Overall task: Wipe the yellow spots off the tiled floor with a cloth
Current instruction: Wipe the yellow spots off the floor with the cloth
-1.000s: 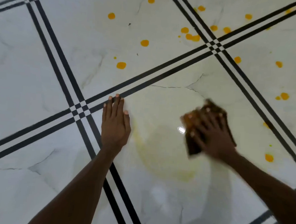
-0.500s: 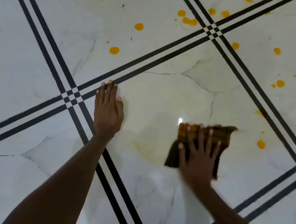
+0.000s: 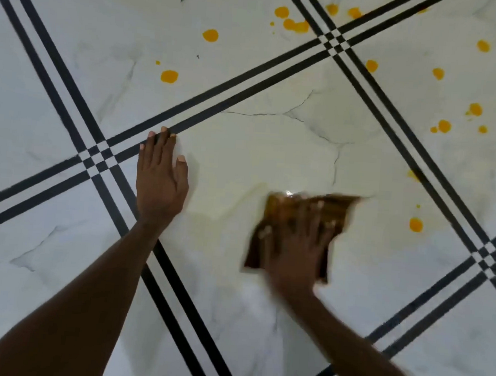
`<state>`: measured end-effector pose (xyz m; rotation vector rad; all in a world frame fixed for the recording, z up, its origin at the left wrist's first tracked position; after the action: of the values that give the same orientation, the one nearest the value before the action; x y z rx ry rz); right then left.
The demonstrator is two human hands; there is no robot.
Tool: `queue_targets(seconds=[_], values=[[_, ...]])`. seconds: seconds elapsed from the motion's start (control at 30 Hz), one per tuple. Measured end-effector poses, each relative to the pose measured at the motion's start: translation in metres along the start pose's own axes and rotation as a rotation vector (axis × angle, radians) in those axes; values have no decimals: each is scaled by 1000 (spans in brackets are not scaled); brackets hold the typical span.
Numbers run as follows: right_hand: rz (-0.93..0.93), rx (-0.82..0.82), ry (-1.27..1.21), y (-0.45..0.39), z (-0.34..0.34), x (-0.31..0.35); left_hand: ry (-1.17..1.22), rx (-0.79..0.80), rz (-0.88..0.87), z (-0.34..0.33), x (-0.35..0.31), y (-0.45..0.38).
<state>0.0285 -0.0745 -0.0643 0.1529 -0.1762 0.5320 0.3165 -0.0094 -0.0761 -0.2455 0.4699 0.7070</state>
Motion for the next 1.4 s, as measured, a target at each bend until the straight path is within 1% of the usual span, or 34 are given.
queue_targets(seconds=[0.03, 0.07, 0.13, 0.17, 0.2, 0.23, 0.3, 0.33, 0.37, 0.4, 0.43, 0.47, 0.53, 0.57, 0.6, 0.63, 0.67, 0.7, 0.73, 0.8, 0.87, 0.9, 0.93, 0.97, 1.0, 1.03, 1.07, 1.13, 1.17, 1.2, 1.23, 1.3, 1.37, 1.4], values=[[159, 82, -31, 28, -12, 38, -11, 5, 5, 1, 4, 3], [307, 99, -51, 35, -19, 67, -13, 5, -8, 0, 2, 0], [542, 97, -72, -19, -19, 92, -11, 11, -21, -1, 3, 0], [580, 71, -48, -65, -16, 86, -12, 9, -25, -2, 2, -1], [532, 34, -17, -113, -11, 67, -18, 3, -26, -2, 2, -1], [403, 15, -1, -154, -6, 36, -27, 0, -27, -2, 3, 0], [25, -50, 50, -192, 12, -46, -31, 7, -30, -4, 5, 0], [-125, -87, 23, -184, 19, -82, -40, 10, -32, -4, 5, -1], [-229, -128, -4, -157, 24, -101, -55, 13, -31, -5, 5, -1], [-300, -152, -17, -118, 24, -100, -71, 16, -30, -6, 5, -1], [-295, -152, -15, -73, 19, -81, -85, 19, -30, -5, 6, -2], [-196, -119, -21, -29, 8, -46, -91, 29, -34, -4, 5, 0], [174, 43, -88, 16, -14, 34, -86, 44, -52, -3, 1, 2], [342, 93, -100, 10, -18, 64, -83, 44, -55, 0, 4, 2], [455, 110, -95, -15, -20, 73, -77, 45, -64, -1, 5, 2], [500, 98, -76, -48, -19, 66, -73, 46, -68, -2, 6, 2], [491, 72, -62, -88, -14, 48, -72, 40, -68, -2, 7, 3], [423, 14, -47, -128, -5, 17, -75, 28, -68, -3, 6, 2], [297, -1, -25, -163, 7, -22, -75, 21, -69, -4, 7, 2], [-53, 34, 30, -192, 32, -119, -74, 28, -96, -5, 4, 2], [-302, 19, 6, -171, 51, -199, -101, 25, -105, -5, 3, 0], [-388, 1, -14, -144, 56, -222, -121, 14, -92, -4, 1, -1], [-468, -34, -31, -108, 56, -228, -130, -6, -72, -3, -6, -1], [-516, -63, -35, -71, 52, -215, -127, -26, -74, -3, -18, -3], [-505, -56, -22, -39, 42, -187, -125, -29, -110, -6, -36, -8], [-430, -32, -21, -17, 29, -152, -117, -5, -173, -12, -58, -14], [-298, 1, -42, -12, 20, -113, -92, 41, -254, -23, -83, -21], [-4, 33, -43, -41, 10, -55, -62, 142, -416, -53, -129, -36], [99, 42, -22, -73, 11, -46, -71, 184, -468, -68, -143, -42], [142, 51, 4, -109, 18, -52, -80, 222, -487, -82, -152, -48], [110, 46, 45, -142, 25, -73, -92, 246, -482, -92, -155, -51], [-120, 65, 121, -175, 42, -149, -143, 228, -471, -102, -154, -53], [-354, 9, 145, -161, 54, -221, -171, 203, -458, -103, -150, -53], [-426, -27, 109, -135, 57, -238, -166, 205, -454, -103, -153, -52]])
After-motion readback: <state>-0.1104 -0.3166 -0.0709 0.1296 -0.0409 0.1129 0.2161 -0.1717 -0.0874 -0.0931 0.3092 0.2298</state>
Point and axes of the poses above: each hand's wrist, its own y-axis away from the middle knuckle, its own z-axis out of the back of the hand, x = y × z, the point moved 5 cm from there along -y, towards the middle knuckle, and after that the axes turned 3 degrees about x, right-handed, at the moved point
